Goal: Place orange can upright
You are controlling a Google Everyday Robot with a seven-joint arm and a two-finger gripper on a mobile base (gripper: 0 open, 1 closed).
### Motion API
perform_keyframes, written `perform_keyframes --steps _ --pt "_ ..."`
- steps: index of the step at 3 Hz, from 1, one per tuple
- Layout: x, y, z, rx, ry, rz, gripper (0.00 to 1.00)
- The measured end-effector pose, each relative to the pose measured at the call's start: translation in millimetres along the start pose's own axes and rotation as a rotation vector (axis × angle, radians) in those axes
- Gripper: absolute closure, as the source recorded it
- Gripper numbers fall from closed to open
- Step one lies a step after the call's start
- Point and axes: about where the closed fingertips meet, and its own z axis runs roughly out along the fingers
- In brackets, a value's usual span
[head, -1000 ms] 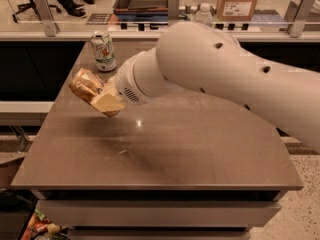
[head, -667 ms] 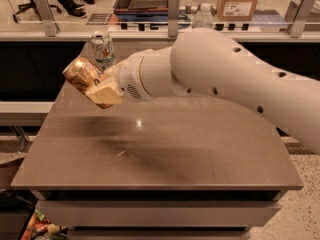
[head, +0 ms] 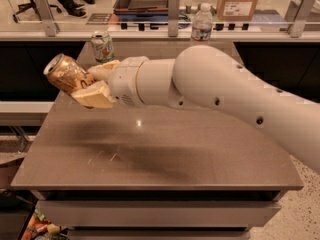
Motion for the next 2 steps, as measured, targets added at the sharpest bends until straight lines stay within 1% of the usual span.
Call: perform_keyframes --steps 1,2 --pt "1 8 11 -0.017 -0.043 -0.021 1.00" --pt "7 12 25 -0.037 -0.070 -0.014 1.00"
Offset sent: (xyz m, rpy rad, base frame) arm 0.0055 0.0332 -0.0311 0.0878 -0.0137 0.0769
